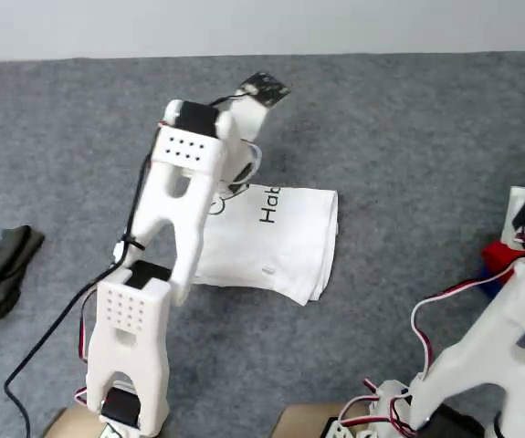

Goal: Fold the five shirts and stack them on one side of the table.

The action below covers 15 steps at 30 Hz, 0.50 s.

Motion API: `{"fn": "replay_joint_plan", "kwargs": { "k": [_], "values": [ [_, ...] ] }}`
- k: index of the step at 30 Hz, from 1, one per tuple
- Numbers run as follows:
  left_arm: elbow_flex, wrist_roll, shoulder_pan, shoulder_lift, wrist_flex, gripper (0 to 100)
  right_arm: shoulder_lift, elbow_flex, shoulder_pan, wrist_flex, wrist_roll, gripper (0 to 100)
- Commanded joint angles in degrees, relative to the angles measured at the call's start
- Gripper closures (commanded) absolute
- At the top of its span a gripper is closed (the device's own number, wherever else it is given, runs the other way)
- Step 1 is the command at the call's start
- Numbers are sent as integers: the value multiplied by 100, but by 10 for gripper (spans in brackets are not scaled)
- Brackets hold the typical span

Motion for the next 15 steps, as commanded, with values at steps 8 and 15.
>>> {"fn": "replay_joint_plan", "kwargs": {
  "k": [8, 15],
  "values": [
    [-136, 132, 536, 615, -923, 994, -224, -26, 66, 233, 53, 990],
    [-136, 97, 105, 1327, -1354, 994, -224, -26, 66, 233, 53, 990]
  ]
}}
